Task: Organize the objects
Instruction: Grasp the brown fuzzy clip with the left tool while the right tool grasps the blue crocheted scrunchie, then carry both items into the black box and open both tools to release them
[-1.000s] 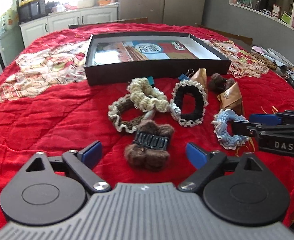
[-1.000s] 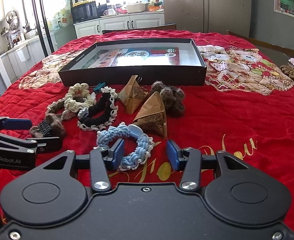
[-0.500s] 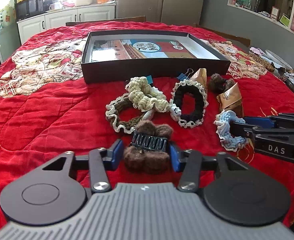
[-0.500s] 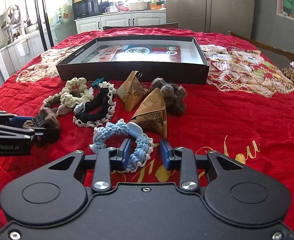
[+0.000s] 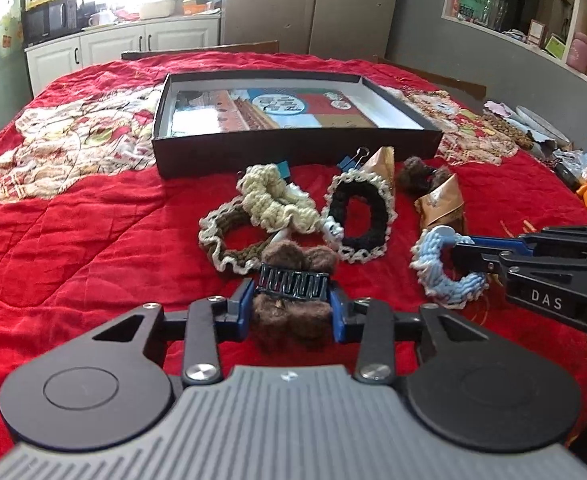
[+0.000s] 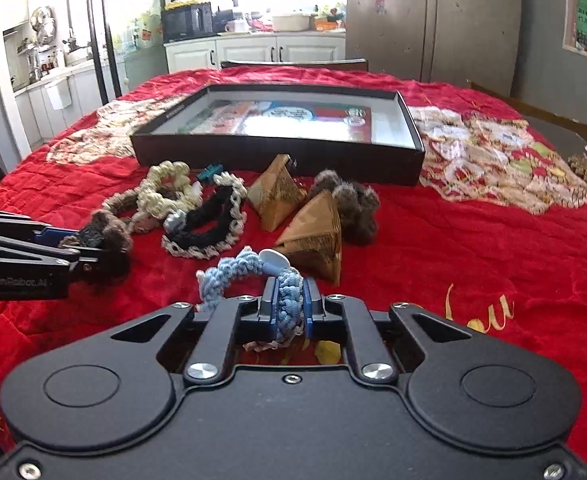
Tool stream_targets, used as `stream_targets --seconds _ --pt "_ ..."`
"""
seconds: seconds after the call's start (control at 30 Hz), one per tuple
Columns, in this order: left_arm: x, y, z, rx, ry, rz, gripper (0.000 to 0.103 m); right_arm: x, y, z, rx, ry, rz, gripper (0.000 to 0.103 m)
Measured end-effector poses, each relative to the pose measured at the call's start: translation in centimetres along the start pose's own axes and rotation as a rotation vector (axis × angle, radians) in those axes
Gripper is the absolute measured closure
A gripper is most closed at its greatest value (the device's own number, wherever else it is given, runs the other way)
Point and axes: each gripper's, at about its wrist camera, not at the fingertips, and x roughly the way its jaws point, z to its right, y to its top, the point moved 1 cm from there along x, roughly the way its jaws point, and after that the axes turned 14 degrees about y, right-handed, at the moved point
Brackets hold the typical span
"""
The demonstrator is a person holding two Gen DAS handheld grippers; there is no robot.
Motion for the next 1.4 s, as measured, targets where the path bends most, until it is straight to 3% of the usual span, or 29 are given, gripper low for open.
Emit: stream_targets --seconds 0.33,0.57,0.97,1.4 --pt "0.0 3.8 -0.7 -0.019 0.03 0.068 0.062 -1.8 3.8 -0.2 -0.052 0.009 0.102 0.092" --pt "1.7 8.8 -1.6 -0.039 0.076 0.137 0.062 -0.6 9.3 1.2 -0.065 -0.046 0.197 0.092" --pt "9.5 15.8 -2.5 -0.101 0.123 0.113 0.061 8.5 15.8 5.8 -0.021 -0.107 0.182 0.092" --pt "16.8 17.8 -2.0 -0.094 0.211 0.03 0.061 16.5 18.7 8.4 0.0 -0.114 0.144 0.092"
